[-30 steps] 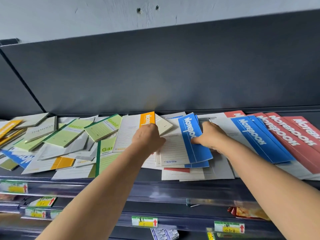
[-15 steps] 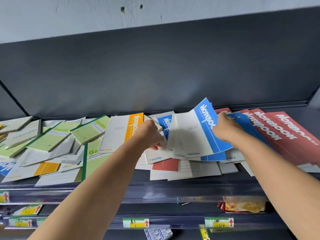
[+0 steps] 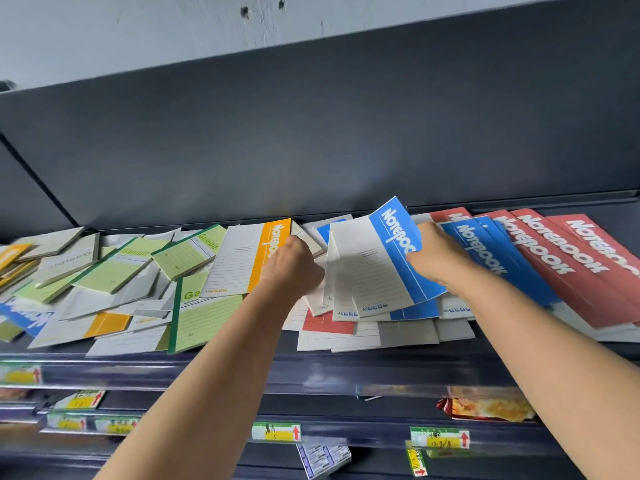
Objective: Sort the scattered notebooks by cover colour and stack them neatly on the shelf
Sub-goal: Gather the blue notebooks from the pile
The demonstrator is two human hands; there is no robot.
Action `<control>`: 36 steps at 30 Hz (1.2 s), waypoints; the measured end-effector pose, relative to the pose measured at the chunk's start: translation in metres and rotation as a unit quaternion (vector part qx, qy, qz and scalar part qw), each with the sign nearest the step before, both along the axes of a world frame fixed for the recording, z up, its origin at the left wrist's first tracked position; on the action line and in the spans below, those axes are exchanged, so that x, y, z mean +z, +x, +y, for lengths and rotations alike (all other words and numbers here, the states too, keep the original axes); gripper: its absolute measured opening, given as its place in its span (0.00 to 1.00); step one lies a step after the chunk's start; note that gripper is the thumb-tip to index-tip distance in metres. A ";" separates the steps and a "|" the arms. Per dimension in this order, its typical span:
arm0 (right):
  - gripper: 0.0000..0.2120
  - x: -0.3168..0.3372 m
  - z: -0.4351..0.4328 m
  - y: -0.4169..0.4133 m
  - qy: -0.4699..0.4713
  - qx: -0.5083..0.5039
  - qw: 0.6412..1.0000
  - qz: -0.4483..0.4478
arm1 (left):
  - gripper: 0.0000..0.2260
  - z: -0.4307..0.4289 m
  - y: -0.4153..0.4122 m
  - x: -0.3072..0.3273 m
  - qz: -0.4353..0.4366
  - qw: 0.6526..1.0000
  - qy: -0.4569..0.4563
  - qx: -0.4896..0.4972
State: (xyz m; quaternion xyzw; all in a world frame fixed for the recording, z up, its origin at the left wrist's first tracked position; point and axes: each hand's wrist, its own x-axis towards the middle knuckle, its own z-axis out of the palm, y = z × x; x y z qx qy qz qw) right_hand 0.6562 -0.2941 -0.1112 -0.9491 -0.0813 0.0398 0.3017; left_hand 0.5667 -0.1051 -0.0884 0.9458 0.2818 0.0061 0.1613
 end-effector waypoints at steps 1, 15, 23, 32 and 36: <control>0.09 -0.001 -0.001 0.001 0.004 -0.001 1.000 0.000 | 0.26 -0.003 0.001 -0.001 0.004 0.999 -0.037 0.019; 0.15 -0.001 -0.060 0.032 0.054 -0.017 0.998 -0.011 | 0.46 -0.054 0.010 -0.004 -0.007 0.999 -0.021 0.040; 0.13 -0.004 -0.094 0.029 -0.005 -0.057 0.998 -0.038 | 0.40 -0.060 0.033 -0.011 -0.010 0.990 -0.069 0.125; 0.09 -0.007 -0.110 0.030 0.038 -0.062 0.997 0.005 | 0.06 -0.080 0.034 0.063 -0.224 0.974 0.001 0.025; 0.06 -0.003 -0.118 0.027 0.057 -0.054 0.997 0.010 | 0.10 -0.097 0.041 0.065 -0.307 0.933 -0.185 -0.001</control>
